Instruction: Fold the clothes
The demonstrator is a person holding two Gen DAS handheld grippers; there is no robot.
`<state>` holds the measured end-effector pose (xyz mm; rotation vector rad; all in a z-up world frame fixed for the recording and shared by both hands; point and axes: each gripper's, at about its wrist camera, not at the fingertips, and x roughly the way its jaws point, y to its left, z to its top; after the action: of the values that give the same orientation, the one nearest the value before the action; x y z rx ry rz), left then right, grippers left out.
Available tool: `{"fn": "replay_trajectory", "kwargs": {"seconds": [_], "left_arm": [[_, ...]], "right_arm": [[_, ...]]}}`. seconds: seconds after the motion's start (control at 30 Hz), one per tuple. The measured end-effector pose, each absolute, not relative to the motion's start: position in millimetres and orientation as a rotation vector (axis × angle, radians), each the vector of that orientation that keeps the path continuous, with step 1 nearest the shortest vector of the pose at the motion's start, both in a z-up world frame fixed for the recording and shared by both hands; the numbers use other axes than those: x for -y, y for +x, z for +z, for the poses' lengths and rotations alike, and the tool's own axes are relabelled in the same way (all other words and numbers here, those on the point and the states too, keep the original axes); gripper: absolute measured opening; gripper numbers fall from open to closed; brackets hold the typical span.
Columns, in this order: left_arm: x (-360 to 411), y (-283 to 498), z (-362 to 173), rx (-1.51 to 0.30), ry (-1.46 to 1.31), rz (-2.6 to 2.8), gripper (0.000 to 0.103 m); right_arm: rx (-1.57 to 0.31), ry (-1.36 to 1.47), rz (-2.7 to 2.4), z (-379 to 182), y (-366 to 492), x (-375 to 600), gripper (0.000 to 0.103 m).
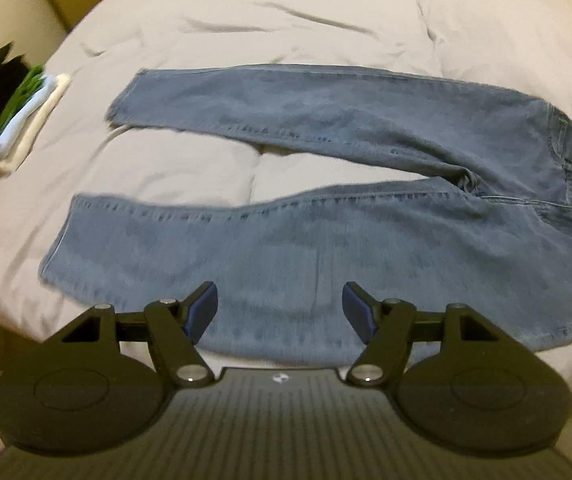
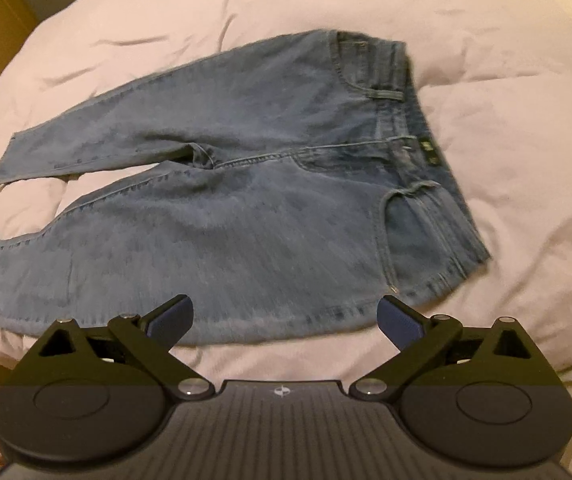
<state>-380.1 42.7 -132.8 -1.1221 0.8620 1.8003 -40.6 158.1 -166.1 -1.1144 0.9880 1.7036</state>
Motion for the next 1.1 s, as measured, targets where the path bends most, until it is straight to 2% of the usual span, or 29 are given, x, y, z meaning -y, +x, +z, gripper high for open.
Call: {"fn": "replay_trajectory", "kwargs": {"seconds": [0.1,0.17,0.23,0.37,0.57,0.67,0.77,0.9,0.97,1.03,1.1], "left_arm": [[-80,-397,-150,-0.885,-1.105,1.741,0.065],[-106,-409,-161,-0.882,-1.074,1.681,0.065],[-134,-418,-175,-0.889,-1.043,1.61,0.065],[-192,-439,-205,-0.92,-0.965,1.468,0.063],[-273,-479,-246,-0.929,-0.855,1.235,0.056],[-312,-501,-259,-0.971,-0.75,1.133,0.057],[-345,-526,-272,-1.04,-0.67,1.066,0.059],[-374,-562,-291,-1.125,-0.631,1.021,0.078],[-381,-576,-301,-1.162,-0.64,1.009,0.079],[-388,-588,-314,-1.206,-0.664,1.005,0.079],[-390,-593,-326,-1.236,-0.685,0.983,0.078]], "right_arm": [[-1.025,-1.097,1.726,-179,-54,-182,0.1],[-1.057,-1.067,1.743,-188,-62,-201,0.092],[-1.074,-1.058,1.763,-200,-71,-226,0.076],[-1.02,-1.085,1.833,-221,-90,-276,0.071],[-0.882,-1.211,2.015,-241,-136,-358,0.071],[-0.782,-1.302,2.129,-249,-166,-397,0.07],[-0.605,-1.418,2.207,-254,-196,-432,0.069],[-0.576,-1.527,2.21,-265,-203,-455,0.069],[-0.565,-1.58,2.209,-270,-206,-465,0.073],[-0.554,-1.634,2.207,-276,-209,-476,0.092],[-0.542,-1.688,2.204,-281,-212,-487,0.092]]}}
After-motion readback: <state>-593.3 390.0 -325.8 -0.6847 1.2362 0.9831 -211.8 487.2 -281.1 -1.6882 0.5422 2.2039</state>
